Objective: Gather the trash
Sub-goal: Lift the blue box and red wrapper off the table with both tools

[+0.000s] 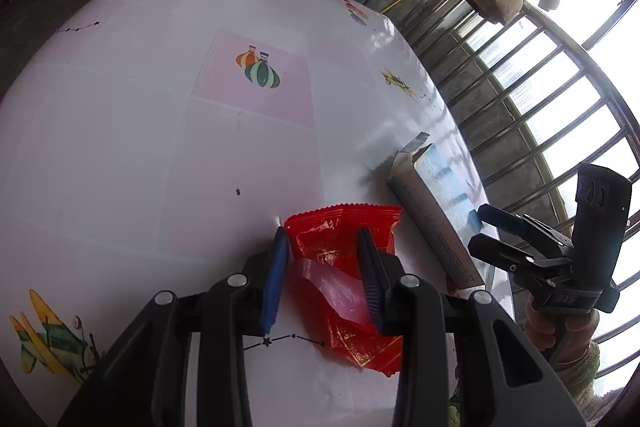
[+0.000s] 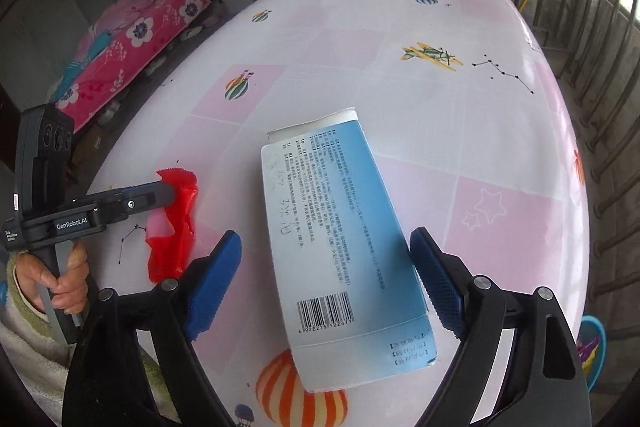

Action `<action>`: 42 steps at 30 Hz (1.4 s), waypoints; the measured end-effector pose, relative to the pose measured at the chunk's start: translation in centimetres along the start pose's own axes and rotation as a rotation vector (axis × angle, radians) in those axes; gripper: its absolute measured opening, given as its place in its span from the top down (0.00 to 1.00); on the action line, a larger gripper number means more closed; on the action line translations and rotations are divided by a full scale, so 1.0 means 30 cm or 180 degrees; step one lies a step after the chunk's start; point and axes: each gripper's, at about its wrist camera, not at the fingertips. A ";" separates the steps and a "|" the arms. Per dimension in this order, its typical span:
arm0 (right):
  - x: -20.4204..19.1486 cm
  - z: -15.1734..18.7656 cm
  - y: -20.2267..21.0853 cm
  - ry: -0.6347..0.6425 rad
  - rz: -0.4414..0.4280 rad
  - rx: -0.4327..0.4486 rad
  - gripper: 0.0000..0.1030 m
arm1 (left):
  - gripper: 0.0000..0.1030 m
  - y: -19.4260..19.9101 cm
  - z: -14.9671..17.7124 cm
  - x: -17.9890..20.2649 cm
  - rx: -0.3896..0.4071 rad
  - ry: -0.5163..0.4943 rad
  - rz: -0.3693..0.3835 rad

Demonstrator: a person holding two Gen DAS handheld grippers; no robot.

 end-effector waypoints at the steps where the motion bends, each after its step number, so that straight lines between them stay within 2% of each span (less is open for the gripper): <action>1: -0.007 -0.003 -0.002 0.0027 0.0021 -0.0010 0.20 | 0.68 -0.007 -0.011 0.009 0.0000 -0.0036 0.0014; 6: -0.009 0.013 0.000 -0.0026 0.0172 -0.0030 0.20 | 0.71 -0.058 -0.056 0.042 -0.0021 -0.0152 0.0229; 9: 0.014 0.037 -0.031 -0.0218 0.0338 -0.0231 0.25 | 0.71 -0.071 -0.066 0.054 -0.0020 -0.0190 0.0277; 12: 0.044 0.074 -0.036 -0.0383 0.0260 -0.0257 0.25 | 0.70 -0.042 -0.050 0.064 0.0025 -0.0231 0.0262; 14: 0.052 0.086 -0.027 -0.0434 0.0230 -0.0242 0.25 | 0.58 -0.024 -0.033 0.069 -0.0023 -0.0260 0.0175; 15: 0.050 0.088 -0.020 -0.0435 0.0238 -0.0229 0.25 | 0.49 -0.015 -0.024 0.066 -0.0045 -0.0257 0.0136; 19: 0.040 0.072 -0.015 -0.0369 0.0249 -0.0173 0.22 | 0.42 0.010 0.007 0.078 -0.0117 -0.0347 0.0052; 24: 0.032 0.049 -0.051 -0.0382 0.0264 -0.0208 0.22 | 0.40 -0.015 0.036 0.130 -0.0170 -0.0534 -0.0216; 25: 0.040 0.051 -0.054 -0.0450 0.0273 -0.0219 0.25 | 0.40 -0.025 0.037 0.139 -0.0180 -0.0554 -0.0270; 30: 0.097 0.099 -0.016 -0.0921 0.0249 -0.0162 0.25 | 0.40 -0.060 0.019 0.177 -0.0122 -0.0641 -0.0402; 34: 0.128 0.133 0.011 -0.1135 0.0274 -0.0125 0.25 | 0.40 -0.091 0.020 0.220 -0.0042 -0.0879 -0.0687; 38: 0.140 0.133 0.013 -0.1136 0.0255 -0.0100 0.23 | 0.40 -0.118 0.043 0.253 -0.0014 -0.1160 -0.0973; 42: 0.135 0.115 -0.005 -0.1069 0.0339 -0.0096 0.22 | 0.43 -0.126 0.062 0.265 0.0008 -0.1231 -0.1124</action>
Point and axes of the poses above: each gripper's, at about its wrist camera, not at the fingertips, and y roughly against the way its jaws point, x to its right, z to its underside, and after that the axes turned 11 degrees about -x, right-handed
